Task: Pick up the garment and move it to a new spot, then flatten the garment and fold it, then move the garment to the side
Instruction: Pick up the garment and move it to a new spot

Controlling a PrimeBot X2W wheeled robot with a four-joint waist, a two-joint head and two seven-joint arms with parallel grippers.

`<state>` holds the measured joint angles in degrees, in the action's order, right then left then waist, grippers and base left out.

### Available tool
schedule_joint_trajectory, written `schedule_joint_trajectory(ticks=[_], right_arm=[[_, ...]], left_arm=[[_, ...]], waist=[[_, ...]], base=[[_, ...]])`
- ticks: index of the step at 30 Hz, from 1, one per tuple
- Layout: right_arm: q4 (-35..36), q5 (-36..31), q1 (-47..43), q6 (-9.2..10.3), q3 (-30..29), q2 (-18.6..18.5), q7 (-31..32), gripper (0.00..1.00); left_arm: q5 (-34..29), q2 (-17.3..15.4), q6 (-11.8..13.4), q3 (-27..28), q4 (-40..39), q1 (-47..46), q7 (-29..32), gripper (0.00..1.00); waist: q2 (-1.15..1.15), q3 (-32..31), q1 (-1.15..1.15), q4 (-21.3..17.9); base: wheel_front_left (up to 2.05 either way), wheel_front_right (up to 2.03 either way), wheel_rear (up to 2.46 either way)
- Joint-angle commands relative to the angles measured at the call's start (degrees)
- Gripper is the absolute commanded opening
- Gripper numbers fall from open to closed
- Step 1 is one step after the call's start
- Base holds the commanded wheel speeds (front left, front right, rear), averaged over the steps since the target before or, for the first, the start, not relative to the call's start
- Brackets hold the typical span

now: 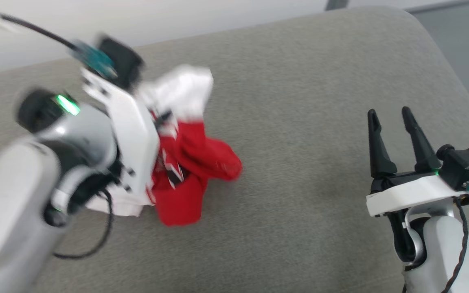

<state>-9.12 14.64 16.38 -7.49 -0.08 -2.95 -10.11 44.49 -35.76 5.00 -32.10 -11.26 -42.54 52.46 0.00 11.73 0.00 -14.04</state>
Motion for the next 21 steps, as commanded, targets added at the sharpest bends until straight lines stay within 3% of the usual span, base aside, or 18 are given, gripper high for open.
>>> schedule_joint_trajectory(ticks=[1, 18, 19, 20, 21], right_arm=[[-0.7, 1.3, 0.4, 0.00, 0.6, 0.1, -0.8, 1.00], [-5.6, 4.7, 3.5, 0.00, 6.2, 0.1, -3.7, 1.00], [-5.7, 4.8, 3.7, 0.00, 6.4, 0.1, -3.8, 1.00], [-5.9, 4.7, 3.9, 0.00, 6.6, 0.1, -3.9, 1.00], [-6.0, 4.6, 4.1, 0.00, 6.5, 0.1, -4.0, 1.00]], left_arm=[[0.1, 0.8, -0.5, -1.4, 2.0, 1.8, -0.3, 0.00], [-2.5, 8.4, -8.0, -10.7, 30.7, 4.3, -6.4, 0.00], [-2.6, 8.9, -8.4, -10.9, 31.7, 4.1, -7.0, 0.28], [-2.7, 9.3, -8.6, -10.9, 32.4, 3.5, -7.6, 0.94], [-2.7, 9.6, -9.0, -10.9, 32.9, 2.9, -8.2, 1.00]], waist=[[0.00, 1.2, 0.00, -2.1], [0.00, 4.2, 0.00, -7.1], [0.00, 4.2, 0.00, -7.0], [0.00, 4.2, 0.00, -6.9], [0.00, 4.2, 0.00, -6.6]], base=[[0.00, 0.00, 0.00], [0.00, 0.00, 0.00], [0.00, 0.00, 0.00], [0.00, 0.00, 0.00], [0.00, 0.00, 0.00]])
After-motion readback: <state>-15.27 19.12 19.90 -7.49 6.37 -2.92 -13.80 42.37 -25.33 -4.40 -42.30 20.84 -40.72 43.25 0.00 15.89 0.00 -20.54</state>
